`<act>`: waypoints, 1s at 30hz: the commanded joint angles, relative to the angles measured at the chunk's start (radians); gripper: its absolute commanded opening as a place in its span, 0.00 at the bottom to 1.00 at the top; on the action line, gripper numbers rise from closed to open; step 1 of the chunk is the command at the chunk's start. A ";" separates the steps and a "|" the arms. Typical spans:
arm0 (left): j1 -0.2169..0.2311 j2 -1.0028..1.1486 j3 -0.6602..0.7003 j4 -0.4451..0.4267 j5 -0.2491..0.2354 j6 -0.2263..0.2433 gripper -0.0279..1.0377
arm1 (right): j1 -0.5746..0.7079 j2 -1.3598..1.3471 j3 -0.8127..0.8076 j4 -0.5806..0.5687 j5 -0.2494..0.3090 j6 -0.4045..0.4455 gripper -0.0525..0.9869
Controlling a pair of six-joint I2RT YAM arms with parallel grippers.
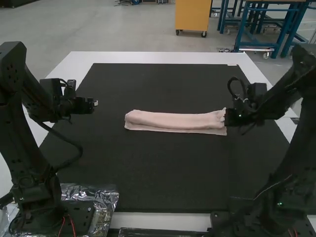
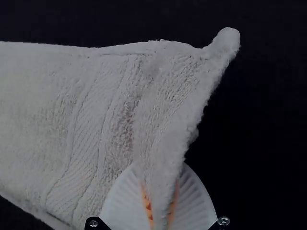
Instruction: Fold the towel.
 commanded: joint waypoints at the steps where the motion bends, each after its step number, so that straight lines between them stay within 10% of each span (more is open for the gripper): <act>1: 0.005 -0.044 -0.005 0.008 0.009 0.011 0.94 | -0.063 -0.083 0.051 -0.042 -0.019 -0.060 0.03; 30: 0.005 -0.047 -0.035 0.037 0.006 0.067 0.94 | 0.479 0.073 0.290 -0.022 0.001 0.140 0.03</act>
